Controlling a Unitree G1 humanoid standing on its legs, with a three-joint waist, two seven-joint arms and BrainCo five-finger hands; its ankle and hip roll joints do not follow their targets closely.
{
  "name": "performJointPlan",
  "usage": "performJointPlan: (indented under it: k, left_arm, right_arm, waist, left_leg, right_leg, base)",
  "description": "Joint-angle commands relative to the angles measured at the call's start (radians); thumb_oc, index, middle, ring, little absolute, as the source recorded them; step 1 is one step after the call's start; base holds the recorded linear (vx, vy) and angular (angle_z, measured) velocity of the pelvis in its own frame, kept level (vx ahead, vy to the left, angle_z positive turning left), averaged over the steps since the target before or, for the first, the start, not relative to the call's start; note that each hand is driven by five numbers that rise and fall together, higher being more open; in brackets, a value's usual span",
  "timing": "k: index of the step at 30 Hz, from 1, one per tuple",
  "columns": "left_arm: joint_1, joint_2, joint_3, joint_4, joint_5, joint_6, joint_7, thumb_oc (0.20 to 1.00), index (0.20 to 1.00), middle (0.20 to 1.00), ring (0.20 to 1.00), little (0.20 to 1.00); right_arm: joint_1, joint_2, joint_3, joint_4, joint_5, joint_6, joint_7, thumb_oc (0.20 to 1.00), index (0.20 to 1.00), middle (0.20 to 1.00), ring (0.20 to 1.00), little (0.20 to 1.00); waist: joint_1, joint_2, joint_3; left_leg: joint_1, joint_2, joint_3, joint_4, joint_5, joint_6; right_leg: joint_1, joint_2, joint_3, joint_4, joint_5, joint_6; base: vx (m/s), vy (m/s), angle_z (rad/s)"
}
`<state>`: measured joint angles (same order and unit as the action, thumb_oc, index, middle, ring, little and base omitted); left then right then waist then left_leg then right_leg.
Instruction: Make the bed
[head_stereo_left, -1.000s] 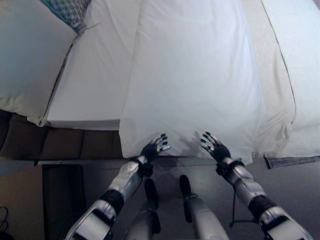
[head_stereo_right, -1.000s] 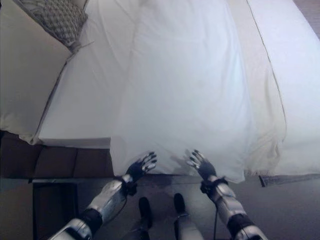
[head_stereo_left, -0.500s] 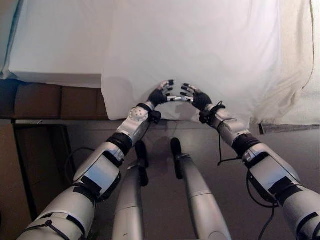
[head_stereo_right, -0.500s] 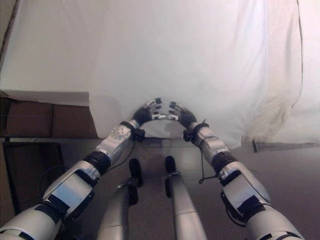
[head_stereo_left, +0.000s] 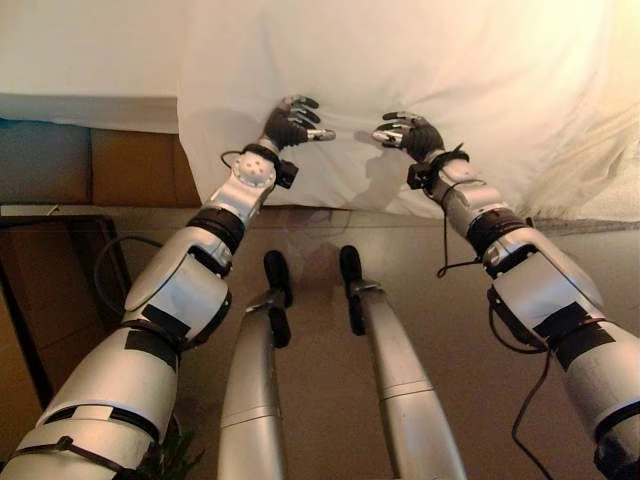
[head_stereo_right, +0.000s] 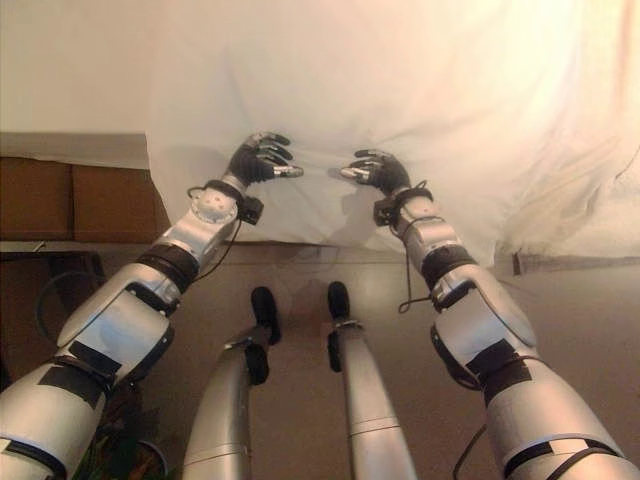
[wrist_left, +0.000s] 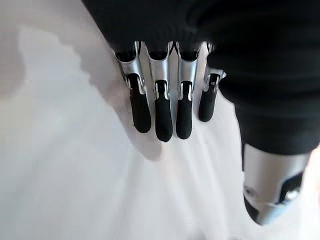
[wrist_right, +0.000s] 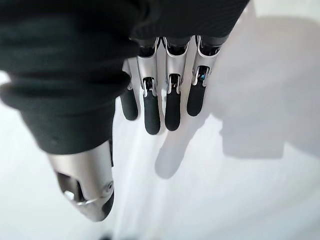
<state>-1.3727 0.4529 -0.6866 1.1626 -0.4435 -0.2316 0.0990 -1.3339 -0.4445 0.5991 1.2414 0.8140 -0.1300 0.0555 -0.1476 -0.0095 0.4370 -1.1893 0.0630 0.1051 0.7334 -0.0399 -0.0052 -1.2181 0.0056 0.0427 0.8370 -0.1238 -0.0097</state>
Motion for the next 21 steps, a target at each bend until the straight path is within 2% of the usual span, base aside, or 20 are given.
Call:
performJointPlan:
  k: [1,7,12,15,17,18,20,21]
  left_arm:
    - [-0.073,0.052,0.052,0.085,0.041,0.012,0.053,1.000,1.000,1.000,1.000,1.000]
    - [-0.020,0.124,0.126,0.135,0.065,0.052,0.118,1.000,1.000,1.000,1.000,1.000]
    - [0.078,0.167,0.178,0.119,0.073,0.050,0.134,1.000,1.000,1.000,1.000,1.000]
    - [0.175,0.172,0.263,0.101,0.005,0.033,0.135,1.000,1.000,1.000,1.000,1.000]
    - [0.191,0.175,0.264,0.095,0.006,0.034,0.135,1.000,1.000,1.000,1.000,1.000]
    - [0.259,0.167,0.298,0.087,0.004,0.030,0.129,1.000,1.000,1.000,1.000,1.000]
    - [0.297,0.163,0.302,0.079,0.025,0.026,0.124,1.000,1.000,1.000,1.000,1.000]
    - [0.360,0.150,0.321,0.065,0.024,0.016,0.112,1.000,1.000,1.000,1.000,1.000]
  right_arm:
    - [-0.032,-0.052,-0.046,0.048,0.005,-0.015,-0.029,1.000,1.000,1.000,1.000,1.000]
    - [0.052,-0.105,-0.086,0.062,-0.013,-0.001,-0.048,1.000,1.000,1.000,1.000,1.000]
    - [0.154,-0.146,-0.141,0.069,-0.041,0.002,-0.069,1.000,1.000,1.000,1.000,1.000]
    - [0.244,-0.159,-0.203,0.070,-0.046,-0.002,-0.090,1.000,1.000,1.000,1.000,1.000]
    - [0.258,-0.161,-0.213,0.065,-0.047,-0.002,-0.094,1.000,1.000,1.000,1.000,1.000]
    - [0.316,-0.160,-0.254,0.071,-0.041,-0.003,-0.097,1.000,1.000,1.000,1.000,1.000]
    - [0.354,-0.159,-0.280,0.076,-0.042,-0.006,-0.100,1.000,1.000,1.000,1.000,1.000]
    - [0.414,-0.148,-0.317,0.080,-0.029,-0.010,-0.098,1.000,1.000,1.000,1.000,1.000]
  waist:
    - [-0.003,0.028,-0.001]
    - [-0.002,0.032,-0.001]
    - [-0.003,0.038,-0.008]
    - [0.003,0.038,-0.013]
    - [0.002,0.038,-0.014]
    - [0.003,0.038,-0.018]
    - [0.006,0.037,-0.024]
    - [0.010,0.035,-0.035]
  left_leg:
    - [0.026,0.005,-0.012,0.074,-0.095,-0.072]
    - [0.059,0.007,-0.015,0.045,-0.088,-0.075]
    - [0.138,0.009,-0.011,-0.030,-0.067,-0.082]
    - [0.220,0.007,-0.012,-0.125,-0.040,-0.090]
    - [0.246,0.004,-0.013,-0.150,-0.031,-0.090]
    - [0.322,0.000,-0.018,-0.238,0.000,-0.096]
    - [0.365,-0.009,-0.023,-0.283,0.019,-0.099]
    - [0.448,-0.023,-0.031,-0.363,0.043,-0.096]
  right_leg:
    - [0.027,-0.002,-0.013,-0.061,0.019,0.091]
    - [0.055,-0.004,-0.019,-0.077,0.014,0.086]
    - [0.127,-0.012,-0.016,-0.131,0.018,0.082]
    - [0.205,-0.020,-0.010,-0.206,0.034,0.083]
    - [0.233,-0.024,-0.013,-0.230,0.039,0.084]
    - [0.310,-0.022,-0.016,-0.296,0.055,0.088]
    - [0.357,-0.020,-0.019,-0.336,0.066,0.092]
    - [0.438,-0.016,-0.018,-0.401,0.081,0.096]
  base:
    - [0.00,0.000,0.00]
    - [0.00,-0.013,0.00]
    - [0.00,-0.034,0.05]
    - [0.01,-0.016,0.04]
    - [0.01,-0.029,0.09]
    - [0.05,-0.054,0.15]
    - [0.06,-0.040,0.18]
    - [0.09,-0.016,0.22]
